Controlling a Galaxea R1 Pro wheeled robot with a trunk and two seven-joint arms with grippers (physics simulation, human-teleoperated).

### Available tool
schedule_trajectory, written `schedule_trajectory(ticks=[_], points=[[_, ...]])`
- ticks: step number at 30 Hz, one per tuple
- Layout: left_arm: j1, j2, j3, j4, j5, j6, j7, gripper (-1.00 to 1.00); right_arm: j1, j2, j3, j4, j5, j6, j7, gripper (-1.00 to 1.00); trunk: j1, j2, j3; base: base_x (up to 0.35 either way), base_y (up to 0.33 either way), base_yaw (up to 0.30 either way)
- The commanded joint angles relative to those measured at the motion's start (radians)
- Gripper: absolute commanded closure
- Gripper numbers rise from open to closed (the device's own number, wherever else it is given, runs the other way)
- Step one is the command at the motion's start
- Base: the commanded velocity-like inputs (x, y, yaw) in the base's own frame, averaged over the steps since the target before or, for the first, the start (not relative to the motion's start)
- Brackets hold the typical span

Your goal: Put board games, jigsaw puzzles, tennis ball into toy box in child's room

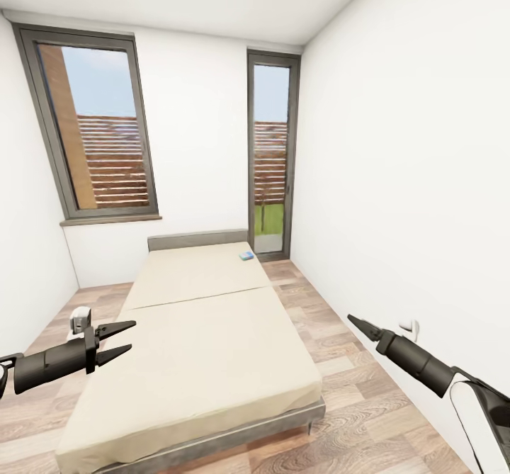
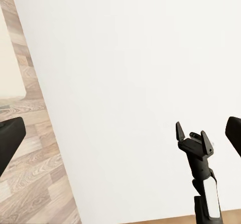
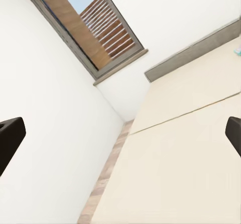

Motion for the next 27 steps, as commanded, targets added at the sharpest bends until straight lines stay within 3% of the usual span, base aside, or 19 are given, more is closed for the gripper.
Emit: schedule_trajectory(ticks=[1, 9, 27], points=[[-0.001, 0.001, -0.001, 0.001, -0.005, 0.001, -0.007, -1.0, 0.0, 0.0, 0.001, 0.0, -0.006, 0.0, 0.001, -1.0, 0.0, -0.001, 0.0, 0.0, -0.007, 0.002], [-0.001, 0.001, -0.002, 0.002, -0.005, 0.001, -0.008, -1.0, 0.0, -0.001, 0.009, -0.001, -0.008, -0.044, 0.004, -1.0, 0.0, -0.001, 0.0, 0.0, -0.002, 0.001], [-0.001, 0.001, -0.001, 0.002, -0.005, 0.002, -0.007, -1.0, 0.0, -0.001, 0.01, 0.001, -0.007, -0.049, -0.001, -1.0, 0.0, -0.001, 0.0, 0.0, 0.0, 0.0]])
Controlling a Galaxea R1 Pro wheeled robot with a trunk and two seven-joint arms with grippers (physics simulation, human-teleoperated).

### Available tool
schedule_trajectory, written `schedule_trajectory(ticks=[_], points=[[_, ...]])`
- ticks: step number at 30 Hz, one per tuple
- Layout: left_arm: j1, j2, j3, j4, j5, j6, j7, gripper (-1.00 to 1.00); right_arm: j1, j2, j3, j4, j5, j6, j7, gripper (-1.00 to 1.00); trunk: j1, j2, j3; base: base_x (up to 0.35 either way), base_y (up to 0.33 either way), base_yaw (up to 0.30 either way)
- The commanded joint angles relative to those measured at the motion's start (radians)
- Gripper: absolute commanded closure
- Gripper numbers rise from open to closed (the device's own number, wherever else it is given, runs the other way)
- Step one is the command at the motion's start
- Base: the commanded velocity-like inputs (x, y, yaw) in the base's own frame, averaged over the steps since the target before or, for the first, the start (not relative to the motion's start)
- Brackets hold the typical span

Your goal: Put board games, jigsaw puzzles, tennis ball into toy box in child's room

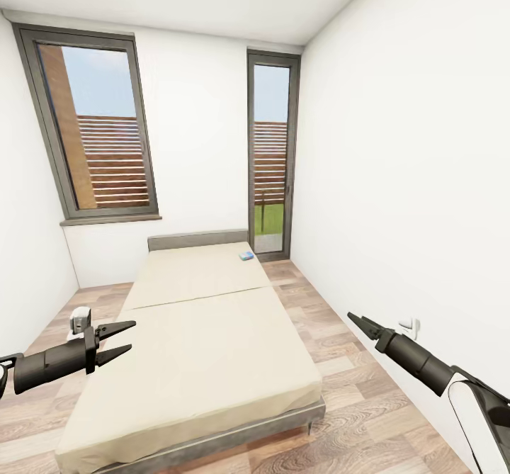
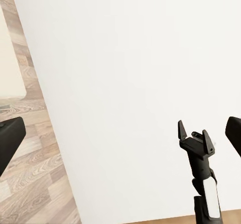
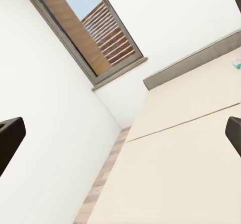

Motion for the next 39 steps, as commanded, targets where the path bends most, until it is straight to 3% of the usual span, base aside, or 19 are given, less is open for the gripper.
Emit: schedule_trajectory(ticks=[1, 11, 21, 31, 39], points=[[-0.001, 0.001, -0.001, 0.001, -0.005, 0.001, -0.008, -1.0, 0.0, 0.0, -0.001, 0.0, -0.006, 0.007, 0.001, -1.0, 0.0, -0.001, 0.0, 0.0, 0.0, 0.0], [-0.001, 0.001, -0.002, 0.001, -0.005, 0.0, -0.007, -1.0, 0.0, 0.0, 0.0, 0.0, -0.007, 0.007, -0.001, -1.0, 0.0, -0.001, 0.0, 0.0, -0.133, 0.044], [-0.001, -0.001, -0.003, 0.001, -0.005, 0.0, -0.007, -1.0, 0.0, 0.001, 0.0, -0.001, -0.008, 0.009, -0.005, -1.0, 0.0, -0.001, 0.003, 0.0, -0.282, 0.246], [-0.001, -0.018, -0.003, 0.001, -0.006, 0.0, -0.007, -1.0, 0.0, 0.001, 0.001, -0.001, -0.009, 0.012, -0.03, -1.0, 0.0, -0.001, 0.007, 0.0, -0.296, 0.278], [-0.001, -0.022, -0.002, 0.0, -0.054, 0.0, -0.008, -1.0, 0.0, 0.001, 0.001, -0.001, -0.009, 0.012, -0.035, -1.0, 0.0, -0.001, 0.01, 0.0, -0.298, 0.281]])
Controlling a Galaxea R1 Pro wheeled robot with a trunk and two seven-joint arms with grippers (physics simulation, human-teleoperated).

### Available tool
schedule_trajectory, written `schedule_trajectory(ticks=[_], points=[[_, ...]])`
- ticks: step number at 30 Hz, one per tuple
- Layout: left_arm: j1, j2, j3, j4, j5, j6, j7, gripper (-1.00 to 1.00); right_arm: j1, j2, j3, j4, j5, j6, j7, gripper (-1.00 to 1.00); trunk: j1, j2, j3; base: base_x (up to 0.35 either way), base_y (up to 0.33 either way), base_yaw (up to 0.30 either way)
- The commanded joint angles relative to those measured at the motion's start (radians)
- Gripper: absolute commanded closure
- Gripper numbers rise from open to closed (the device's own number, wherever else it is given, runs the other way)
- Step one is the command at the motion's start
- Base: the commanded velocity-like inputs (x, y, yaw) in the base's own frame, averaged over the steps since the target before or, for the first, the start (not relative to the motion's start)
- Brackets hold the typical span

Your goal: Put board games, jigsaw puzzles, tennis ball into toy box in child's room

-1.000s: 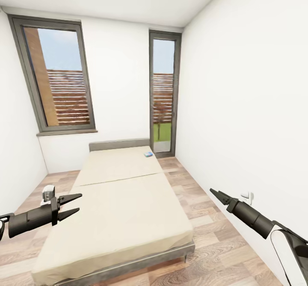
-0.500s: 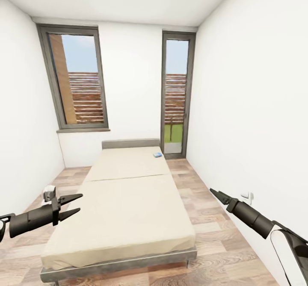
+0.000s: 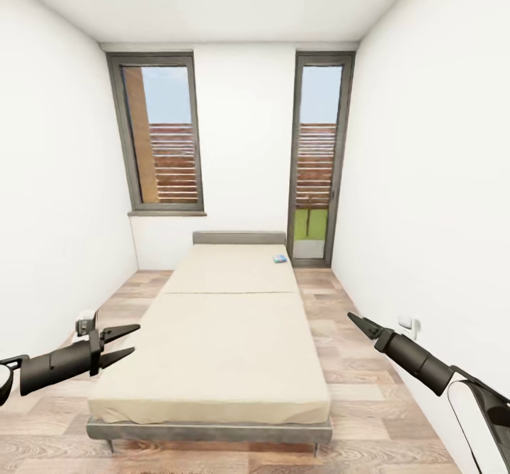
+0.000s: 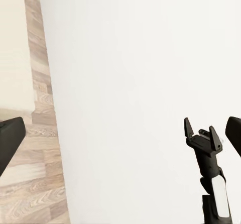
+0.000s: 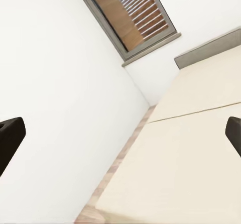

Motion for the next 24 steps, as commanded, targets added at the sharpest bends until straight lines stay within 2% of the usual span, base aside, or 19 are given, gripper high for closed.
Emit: schedule_trajectory(ticks=[1, 7, 24], points=[[-0.001, 0.0, -0.001, 0.001, -0.01, 0.002, -0.007, -1.0, 0.0, 0.0, -0.001, 0.0, -0.007, 0.007, 0.001, -1.0, 0.0, -0.001, 0.0, 0.0, -0.298, 0.281], [-0.001, 0.0, -0.001, 0.0, -0.025, 0.001, -0.007, -1.0, 0.0, 0.0, -0.001, 0.001, -0.007, 0.008, 0.0, -1.0, 0.0, -0.001, 0.002, 0.0, -0.298, 0.281], [-0.001, -0.008, 0.0, 0.0, -0.029, 0.001, -0.007, -1.0, 0.0, 0.0, -0.001, 0.001, -0.007, 0.008, 0.0, -1.0, 0.0, -0.001, 0.009, 0.034, -0.298, 0.281]])
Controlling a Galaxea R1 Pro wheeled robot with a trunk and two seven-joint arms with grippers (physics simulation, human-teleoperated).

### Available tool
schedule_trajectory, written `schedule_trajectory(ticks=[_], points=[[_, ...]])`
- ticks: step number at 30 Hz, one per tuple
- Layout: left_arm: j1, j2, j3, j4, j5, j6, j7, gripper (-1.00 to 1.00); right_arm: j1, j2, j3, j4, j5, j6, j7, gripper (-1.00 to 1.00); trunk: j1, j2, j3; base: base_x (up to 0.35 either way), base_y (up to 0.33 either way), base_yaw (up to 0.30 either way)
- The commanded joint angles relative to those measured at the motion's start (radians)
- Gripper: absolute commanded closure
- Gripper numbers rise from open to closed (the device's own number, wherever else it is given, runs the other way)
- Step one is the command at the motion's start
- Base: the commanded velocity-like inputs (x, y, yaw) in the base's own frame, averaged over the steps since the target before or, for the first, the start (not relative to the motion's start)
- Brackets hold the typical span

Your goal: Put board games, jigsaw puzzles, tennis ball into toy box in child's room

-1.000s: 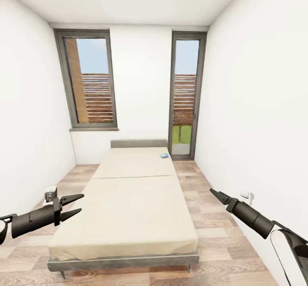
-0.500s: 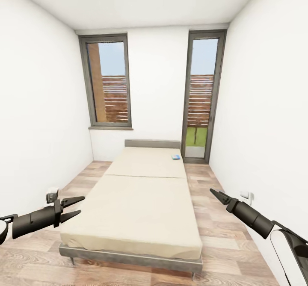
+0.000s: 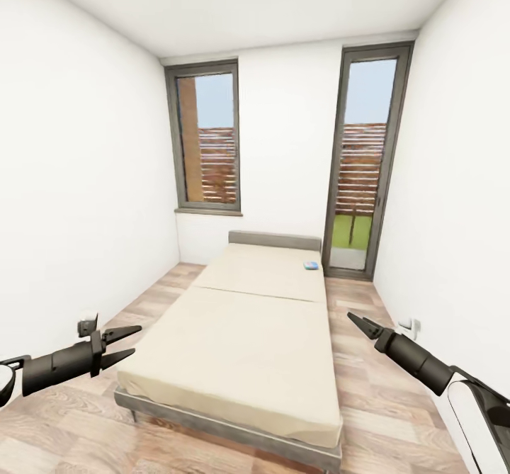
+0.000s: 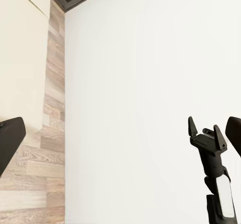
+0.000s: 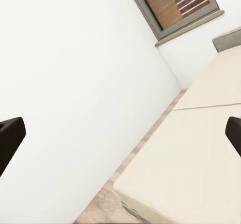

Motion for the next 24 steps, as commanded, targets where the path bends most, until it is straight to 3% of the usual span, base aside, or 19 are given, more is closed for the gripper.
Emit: schedule_trajectory(ticks=[1, 11, 24], points=[[-0.001, 0.0, -0.001, 0.001, -0.005, 0.002, -0.007, -1.0, 0.0, 0.0, -0.001, 0.0, -0.007, 0.007, 0.001, -1.0, 0.001, -0.001, 0.0, 0.079, -0.297, 0.281], [-0.001, -0.003, -0.001, 0.001, -0.005, 0.002, -0.005, -1.0, 0.0, 0.0, 0.002, 0.0, -0.007, 0.007, 0.001, -1.0, 0.001, -0.001, 0.004, 0.081, -0.298, 0.281], [-0.001, -0.012, -0.001, 0.001, -0.006, 0.002, -0.005, -1.0, 0.0, 0.0, 0.066, 0.002, -0.003, 0.003, -0.009, -1.0, 0.001, -0.001, 0.008, 0.09, -0.298, 0.281]])
